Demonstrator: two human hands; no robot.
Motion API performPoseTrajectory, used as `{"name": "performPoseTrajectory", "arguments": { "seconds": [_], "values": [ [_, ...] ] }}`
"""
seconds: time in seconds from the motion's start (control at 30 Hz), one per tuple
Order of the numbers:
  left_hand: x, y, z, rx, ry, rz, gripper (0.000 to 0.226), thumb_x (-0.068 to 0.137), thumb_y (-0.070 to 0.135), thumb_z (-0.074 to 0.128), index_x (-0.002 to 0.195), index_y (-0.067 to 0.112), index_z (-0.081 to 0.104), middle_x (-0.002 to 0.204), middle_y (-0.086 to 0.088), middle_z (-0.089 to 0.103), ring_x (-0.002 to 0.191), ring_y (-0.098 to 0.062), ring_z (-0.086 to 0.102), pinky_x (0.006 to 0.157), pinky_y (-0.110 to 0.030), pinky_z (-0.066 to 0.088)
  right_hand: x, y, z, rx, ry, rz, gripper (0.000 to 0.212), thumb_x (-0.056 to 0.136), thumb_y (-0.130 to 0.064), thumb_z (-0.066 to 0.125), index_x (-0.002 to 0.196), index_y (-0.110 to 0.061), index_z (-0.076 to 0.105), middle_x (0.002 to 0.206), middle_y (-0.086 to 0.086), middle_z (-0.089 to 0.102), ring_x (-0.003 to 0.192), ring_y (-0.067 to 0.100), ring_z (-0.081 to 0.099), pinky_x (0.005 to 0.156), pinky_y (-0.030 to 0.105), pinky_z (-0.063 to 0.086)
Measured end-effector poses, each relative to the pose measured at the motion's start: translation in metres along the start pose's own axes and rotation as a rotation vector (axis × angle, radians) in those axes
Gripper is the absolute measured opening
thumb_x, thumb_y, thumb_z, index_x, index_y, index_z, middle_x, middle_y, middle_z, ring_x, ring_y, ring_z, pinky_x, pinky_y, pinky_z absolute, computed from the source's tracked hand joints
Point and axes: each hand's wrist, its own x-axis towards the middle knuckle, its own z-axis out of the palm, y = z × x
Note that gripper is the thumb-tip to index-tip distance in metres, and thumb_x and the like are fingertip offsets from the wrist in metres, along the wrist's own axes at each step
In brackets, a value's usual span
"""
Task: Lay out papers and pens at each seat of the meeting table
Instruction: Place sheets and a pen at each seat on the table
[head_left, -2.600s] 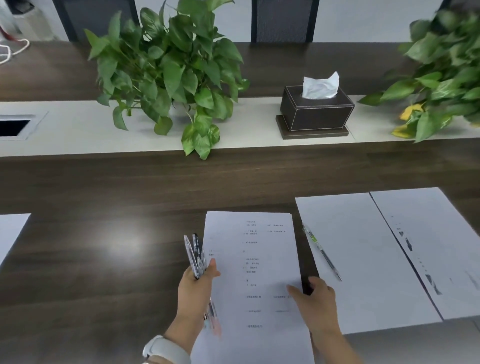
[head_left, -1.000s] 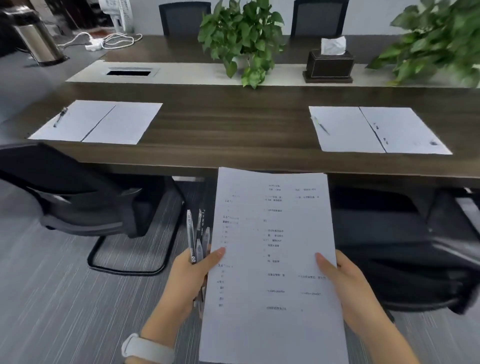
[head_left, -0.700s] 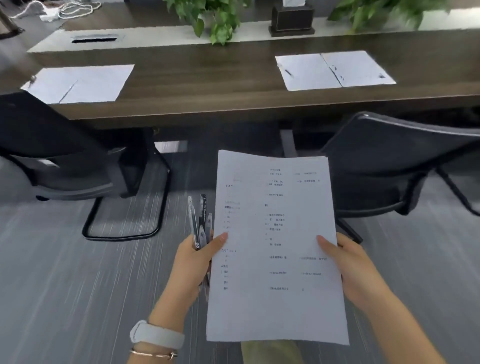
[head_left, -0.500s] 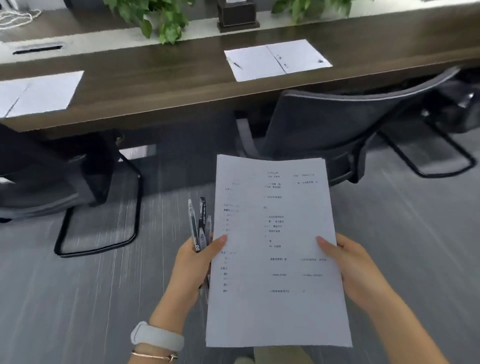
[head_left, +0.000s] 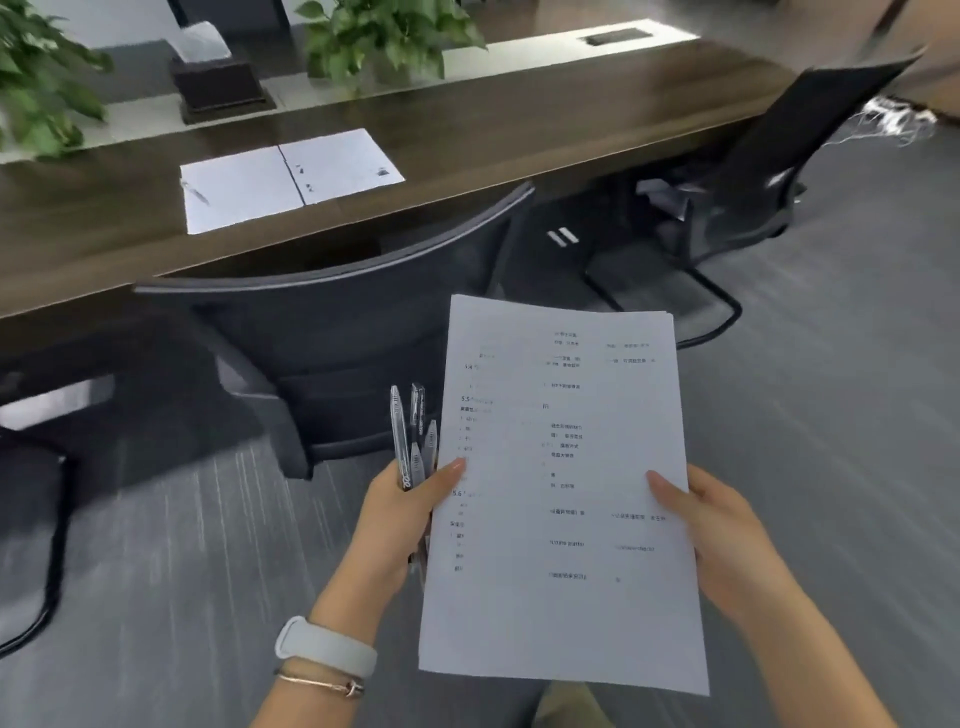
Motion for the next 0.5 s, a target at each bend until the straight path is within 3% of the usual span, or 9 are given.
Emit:
{"name": "performPoseTrajectory", "arguments": {
  "seconds": [0.13,0.5],
  "values": [
    [0.035,0.019,0.087,-0.041,-0.025,-0.016,0.012,0.086,0.009,0.064,0.095,0.014,0.07,0.091,-0.003,0.077,0.083,-0.019,0.073,0.072,-0.031,0.059,0.051,-0.052,-0.065,-0.012,0.021,-0.015,0.021,0.092,-0.014,0.054,0.108,-0.006,0.065,0.101,0.013,0.074,0.091,0.032,0.071,0.079,0.045,0.055],
    [0.23,0.081,0.238,-0.026,-0.028,0.002,0.018,0.086,0.012,0.065,0.104,0.011,0.068,0.099,-0.007,0.075,0.091,-0.023,0.072,0.082,-0.039,0.057,0.262,-0.165,-0.135,-0.011,0.044,-0.032,0.02,0.092,-0.014,0.054,0.106,-0.007,0.066,0.099,0.011,0.074,0.084,0.028,0.072,0.067,0.037,0.056]
  ]
}}
